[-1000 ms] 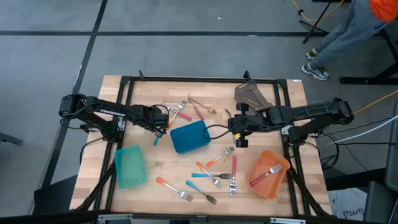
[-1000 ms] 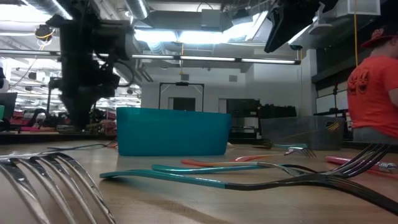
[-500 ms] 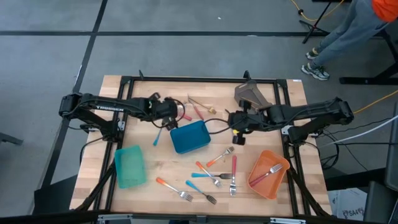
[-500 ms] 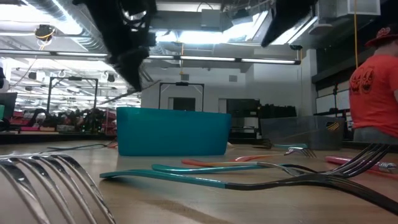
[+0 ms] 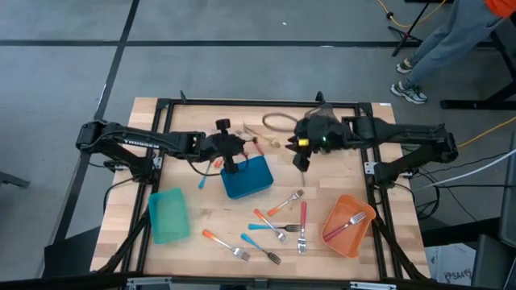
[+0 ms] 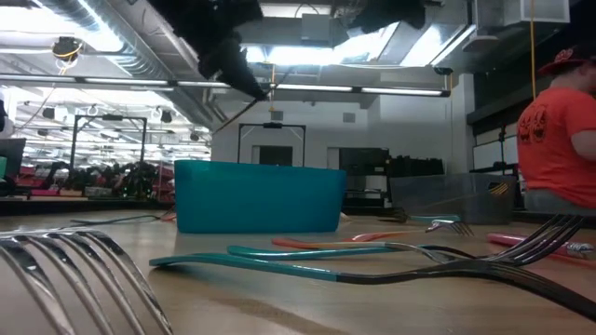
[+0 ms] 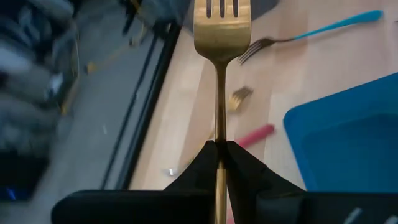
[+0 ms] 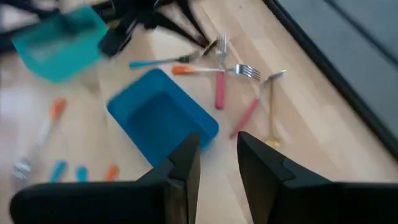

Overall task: Sort silverware by color (type)
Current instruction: Put the golden fork into the black bin

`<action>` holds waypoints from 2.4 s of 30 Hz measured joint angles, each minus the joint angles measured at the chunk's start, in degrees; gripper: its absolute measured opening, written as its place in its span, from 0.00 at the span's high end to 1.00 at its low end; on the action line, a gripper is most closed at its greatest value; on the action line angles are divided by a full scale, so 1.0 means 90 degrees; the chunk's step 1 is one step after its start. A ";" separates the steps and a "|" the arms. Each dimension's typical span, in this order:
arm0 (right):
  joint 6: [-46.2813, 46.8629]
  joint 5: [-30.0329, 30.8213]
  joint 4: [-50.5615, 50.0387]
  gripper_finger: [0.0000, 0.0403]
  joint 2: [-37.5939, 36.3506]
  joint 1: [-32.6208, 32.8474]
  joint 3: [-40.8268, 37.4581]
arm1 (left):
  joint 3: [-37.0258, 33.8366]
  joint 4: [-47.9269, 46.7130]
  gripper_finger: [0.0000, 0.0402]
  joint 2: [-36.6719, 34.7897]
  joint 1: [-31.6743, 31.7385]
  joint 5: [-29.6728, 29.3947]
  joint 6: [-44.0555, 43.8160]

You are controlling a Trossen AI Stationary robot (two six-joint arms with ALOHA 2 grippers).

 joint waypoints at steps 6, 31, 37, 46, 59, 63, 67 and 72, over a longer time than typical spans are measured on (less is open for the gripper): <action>0.0382 -0.1275 0.0466 0.76 0.0040 -0.0762 0.0000 | 0.0003 0.0430 0.97 0.0014 -0.0336 -0.0003 0.1266; 0.1829 -0.3911 0.0709 0.76 0.1815 -0.1237 -0.0005 | 0.0010 0.1681 0.97 0.1270 -0.1055 -0.0005 0.3459; 0.1810 -0.4364 0.0742 0.76 0.2198 -0.1236 -0.0005 | 0.0010 0.1728 0.97 0.1270 -0.1053 -0.0015 0.3459; 0.1808 -0.4831 0.0849 0.76 0.2429 -0.1236 -0.0005 | 0.0010 0.1705 0.97 0.1270 -0.1053 0.0004 0.3456; 0.1805 -0.5076 0.1282 0.76 0.2429 -0.1233 -0.0005 | 0.0010 0.1727 0.97 0.1270 -0.1053 -0.0017 0.3444; 0.1805 -0.5061 0.1268 0.76 0.2429 -0.1182 -0.0005 | 0.0010 0.1744 0.97 0.1271 -0.1053 -0.0148 0.3446; 0.1805 -0.4918 0.1266 0.76 0.2429 -0.1065 -0.0005 | 0.0005 0.1856 0.97 0.1273 -0.1057 -0.0432 0.3462; 0.1804 -0.4640 0.1268 0.76 0.2429 -0.0937 -0.0005 | 0.0005 0.1839 0.97 0.1273 -0.1058 -0.0397 0.3469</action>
